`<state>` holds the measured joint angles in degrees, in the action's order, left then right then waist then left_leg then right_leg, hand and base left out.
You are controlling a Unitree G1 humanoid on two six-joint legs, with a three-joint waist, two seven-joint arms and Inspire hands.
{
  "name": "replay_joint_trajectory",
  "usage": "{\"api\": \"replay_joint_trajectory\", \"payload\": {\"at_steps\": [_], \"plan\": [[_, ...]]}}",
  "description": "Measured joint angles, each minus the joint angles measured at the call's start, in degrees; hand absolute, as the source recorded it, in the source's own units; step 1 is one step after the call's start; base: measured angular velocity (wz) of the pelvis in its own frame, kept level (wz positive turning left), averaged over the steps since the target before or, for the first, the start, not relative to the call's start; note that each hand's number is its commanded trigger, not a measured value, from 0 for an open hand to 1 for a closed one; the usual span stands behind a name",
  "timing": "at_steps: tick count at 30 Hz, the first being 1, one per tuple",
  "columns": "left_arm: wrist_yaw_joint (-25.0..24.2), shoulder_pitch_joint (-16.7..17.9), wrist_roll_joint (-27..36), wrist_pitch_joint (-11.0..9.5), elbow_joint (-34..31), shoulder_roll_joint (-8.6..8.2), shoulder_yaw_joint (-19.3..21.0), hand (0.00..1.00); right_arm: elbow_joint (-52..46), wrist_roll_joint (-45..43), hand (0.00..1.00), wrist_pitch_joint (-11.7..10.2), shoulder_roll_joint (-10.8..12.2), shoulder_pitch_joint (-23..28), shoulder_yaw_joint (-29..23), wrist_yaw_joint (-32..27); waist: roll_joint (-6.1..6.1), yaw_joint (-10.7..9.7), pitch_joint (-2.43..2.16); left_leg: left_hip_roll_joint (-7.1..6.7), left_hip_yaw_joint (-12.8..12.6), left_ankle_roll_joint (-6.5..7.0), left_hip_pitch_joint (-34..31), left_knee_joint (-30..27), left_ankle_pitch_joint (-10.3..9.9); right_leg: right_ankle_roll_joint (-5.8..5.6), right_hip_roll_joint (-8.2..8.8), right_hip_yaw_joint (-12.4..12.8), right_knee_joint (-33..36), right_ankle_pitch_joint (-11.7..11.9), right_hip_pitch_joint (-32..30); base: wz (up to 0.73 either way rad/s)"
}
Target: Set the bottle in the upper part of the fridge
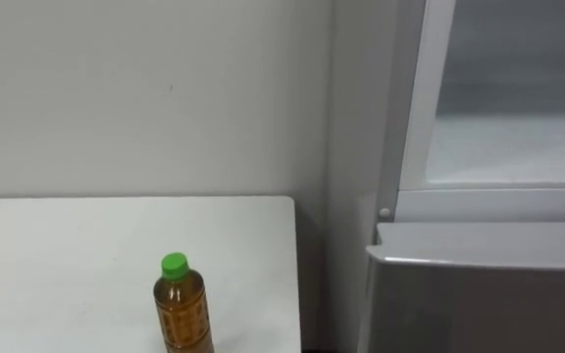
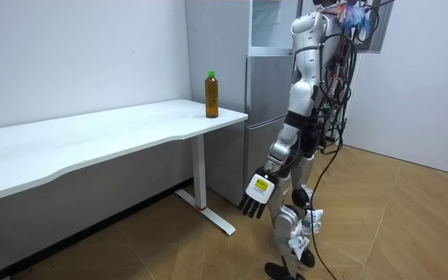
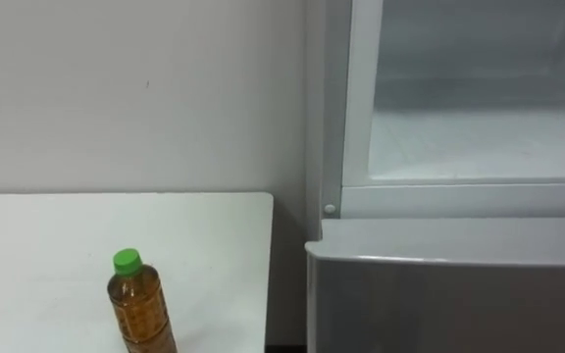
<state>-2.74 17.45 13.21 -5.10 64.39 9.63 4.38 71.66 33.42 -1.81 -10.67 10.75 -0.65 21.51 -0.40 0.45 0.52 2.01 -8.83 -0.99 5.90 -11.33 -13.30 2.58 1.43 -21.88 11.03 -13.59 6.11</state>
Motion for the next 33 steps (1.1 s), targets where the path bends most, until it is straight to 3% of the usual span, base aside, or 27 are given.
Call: {"api": "replay_joint_trajectory", "payload": {"at_steps": [3, 11, 17, 28, 30, 33], "plan": [[-0.6, 0.6, 1.5, 0.5, 0.5, -0.03, 0.0, 0.00, -0.4, 0.1, 0.00, 0.2, 0.0, 0.0, 0.0, 0.9, -0.46, 0.1, -0.16, -0.14, -0.1, 0.00, 0.5, 0.0, 0.0, -0.10, -0.03, 0.0, -0.3, 0.0, 0.6, 0.05], [-1.7, 1.0, 4.3, 1.1, 2.1, 0.16, 0.1, 0.00, -0.6, 0.0, 0.00, 0.6, 0.0, -0.6, 0.5, 4.1, -1.48, 1.0, -0.06, -0.55, 0.0, 0.00, 0.7, -0.1, 0.0, -0.34, -0.07, 0.7, -1.1, 0.1, 1.2, 0.01], [-2.7, 1.0, 4.7, 1.6, 2.0, 0.19, 0.1, 0.00, -4.2, 0.0, 0.00, 0.8, -0.3, -0.3, 0.5, 4.7, -1.36, 1.3, -0.01, -0.56, 0.0, 0.02, 0.6, -0.1, 0.0, -0.44, -0.07, 1.2, -1.0, 0.2, 1.1, 0.00], [-4.9, 1.1, 4.6, 3.3, 2.4, 0.28, 2.3, 0.00, -30.4, -2.5, 0.00, 1.5, -2.1, 2.0, 0.5, 7.7, -1.58, 1.6, -0.15, -0.47, -0.2, 0.02, 0.6, -0.4, 0.0, -0.44, 0.02, 1.8, -1.0, 0.2, 0.9, -0.01], [-5.4, 1.0, 4.6, 3.7, 2.1, 0.35, 2.3, 0.00, -33.9, -2.8, 0.00, 3.2, -3.0, 2.5, 1.0, 7.8, -1.73, 1.6, -0.22, -0.48, -0.3, 0.02, 0.6, -0.4, 0.0, -0.44, 0.05, 2.0, -0.7, 0.2, 0.7, -0.06], [-6.0, 1.0, 4.6, 3.9, 2.1, 0.37, 2.2, 0.00, -39.0, -4.6, 0.00, 4.0, -4.4, 3.6, 1.3, 8.7, -1.47, 1.8, -0.47, -0.49, -0.2, 0.02, 0.5, -0.4, 0.0, -0.41, 0.05, 3.7, 0.6, 0.2, -0.1, -0.21]]}}
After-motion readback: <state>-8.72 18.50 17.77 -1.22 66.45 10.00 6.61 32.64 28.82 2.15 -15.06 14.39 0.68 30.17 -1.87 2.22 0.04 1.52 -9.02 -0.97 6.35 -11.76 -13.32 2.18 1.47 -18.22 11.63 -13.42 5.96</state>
